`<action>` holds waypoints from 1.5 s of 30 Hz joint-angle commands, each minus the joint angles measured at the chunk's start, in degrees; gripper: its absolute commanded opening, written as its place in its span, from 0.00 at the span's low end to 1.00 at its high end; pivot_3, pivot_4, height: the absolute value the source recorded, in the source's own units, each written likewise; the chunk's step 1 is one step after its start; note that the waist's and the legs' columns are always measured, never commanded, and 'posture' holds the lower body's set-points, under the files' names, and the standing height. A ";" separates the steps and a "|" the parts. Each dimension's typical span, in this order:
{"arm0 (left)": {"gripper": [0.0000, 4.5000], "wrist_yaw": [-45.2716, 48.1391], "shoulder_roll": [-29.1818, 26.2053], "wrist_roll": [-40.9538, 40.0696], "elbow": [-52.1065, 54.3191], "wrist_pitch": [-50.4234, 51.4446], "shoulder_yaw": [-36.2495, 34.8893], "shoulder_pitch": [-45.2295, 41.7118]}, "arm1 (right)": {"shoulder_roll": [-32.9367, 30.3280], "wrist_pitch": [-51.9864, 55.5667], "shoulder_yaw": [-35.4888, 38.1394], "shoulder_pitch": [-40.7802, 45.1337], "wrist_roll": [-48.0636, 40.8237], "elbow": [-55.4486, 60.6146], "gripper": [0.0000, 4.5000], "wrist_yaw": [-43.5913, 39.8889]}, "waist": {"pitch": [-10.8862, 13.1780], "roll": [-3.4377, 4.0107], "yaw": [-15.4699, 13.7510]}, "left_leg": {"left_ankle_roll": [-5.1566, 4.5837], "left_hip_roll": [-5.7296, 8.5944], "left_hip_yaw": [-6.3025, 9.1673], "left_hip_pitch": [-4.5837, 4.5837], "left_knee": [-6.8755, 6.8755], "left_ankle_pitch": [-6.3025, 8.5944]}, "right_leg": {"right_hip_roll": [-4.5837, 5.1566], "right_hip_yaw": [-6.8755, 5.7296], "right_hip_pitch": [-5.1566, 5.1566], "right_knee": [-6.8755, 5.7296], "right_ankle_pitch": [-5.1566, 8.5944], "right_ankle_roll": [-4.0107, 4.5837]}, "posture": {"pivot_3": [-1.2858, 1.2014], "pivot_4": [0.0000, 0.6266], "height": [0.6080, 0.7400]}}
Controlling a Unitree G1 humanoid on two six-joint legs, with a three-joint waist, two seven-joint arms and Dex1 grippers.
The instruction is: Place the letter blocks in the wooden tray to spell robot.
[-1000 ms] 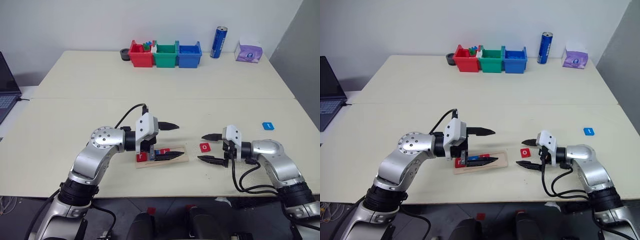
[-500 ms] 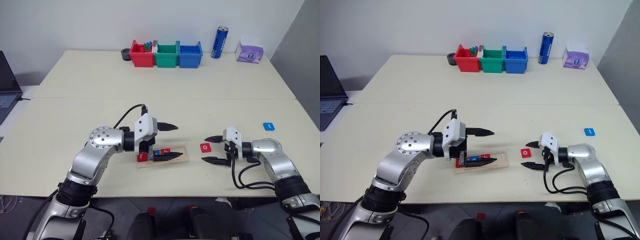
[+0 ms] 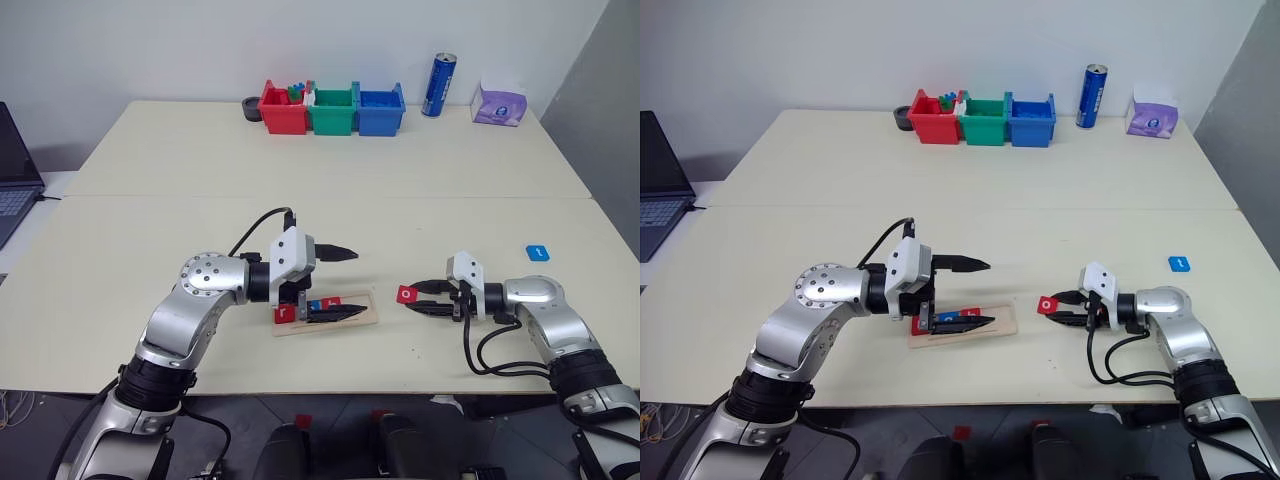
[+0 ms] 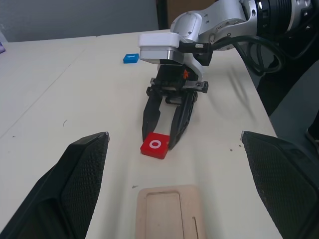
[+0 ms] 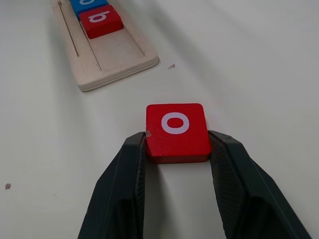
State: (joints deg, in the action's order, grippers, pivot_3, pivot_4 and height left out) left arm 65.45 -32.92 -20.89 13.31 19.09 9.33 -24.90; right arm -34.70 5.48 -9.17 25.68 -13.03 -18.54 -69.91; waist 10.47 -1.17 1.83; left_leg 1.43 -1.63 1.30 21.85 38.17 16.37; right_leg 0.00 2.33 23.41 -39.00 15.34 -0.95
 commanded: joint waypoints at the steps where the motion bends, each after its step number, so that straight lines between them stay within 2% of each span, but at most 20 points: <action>1: 1.00 2.44 -3.42 -2.48 1.63 -1.80 -4.01 2.14 | 0.81 3.57 1.18 2.63 -2.92 6.89 0.32 -0.29 | 0.02 0.03 0.26 | 0.00 -0.03 -0.01 -0.03 0.00 0.00 | -0.02 0.02 0.00 -0.01 0.00 0.00 | 0.52 0.24 1.00; 5: 1.00 6.26 -9.47 -2.10 -1.48 -6.15 -7.95 7.06 | 3.14 7.37 -0.81 4.52 -3.90 11.05 0.32 -0.59 | 0.04 0.06 0.41 | 0.00 -0.09 0.06 -0.06 -0.05 0.00 | -0.07 -0.06 0.01 -0.04 0.01 0.04 | 0.52 0.24 1.00; 9: 1.00 7.33 -11.69 -1.61 -3.88 -9.01 -9.37 8.51 | 5.75 6.40 -3.59 5.92 -2.10 10.02 0.32 -0.98 | 0.04 0.05 -0.31 | 0.00 -0.05 0.06 -0.02 -0.01 0.00 | -0.02 -0.10 0.00 -0.01 0.01 0.04 | 0.52 0.24 1.00; 17: 1.00 5.56 -11.29 -1.65 -2.53 -9.22 -9.13 9.58 | 8.01 0.82 -7.85 8.06 2.22 4.43 0.32 -2.41 | 0.05 0.03 -0.25 | -0.01 -0.03 -0.06 0.03 0.03 0.00 | 0.19 -0.15 0.02 0.04 0.00 0.00 | 0.52 0.24 1.00; 26: 1.00 4.41 -10.73 -1.85 -1.38 -8.40 -8.68 9.41 | 8.98 -4.68 -9.09 9.14 5.69 -0.21 0.32 -3.31 | 0.05 0.04 -0.16 | -0.01 -0.03 0.03 0.02 0.00 0.00 | 0.03 -0.13 0.03 -0.01 0.00 0.02 | 0.52 0.24 1.00; 45: 1.00 3.64 -10.41 -2.12 -1.30 -7.76 -8.18 8.67 | 11.36 -6.26 -8.99 10.51 6.94 -2.88 0.32 -4.08 | 0.05 0.04 -0.15 | 0.00 -0.03 0.03 0.02 0.00 0.00 | 0.06 -0.12 0.03 -0.02 -0.01 0.03 | 0.52 0.24 1.00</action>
State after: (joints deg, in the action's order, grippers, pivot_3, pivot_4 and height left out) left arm 69.31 -42.97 -22.35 10.40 11.32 1.94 -15.54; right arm -23.45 0.39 -18.23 35.09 -5.75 -21.89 -73.21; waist 10.53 -1.12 1.68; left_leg 1.43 -1.67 1.33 21.87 38.18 16.38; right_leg 0.05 2.21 23.44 -39.02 15.33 -0.93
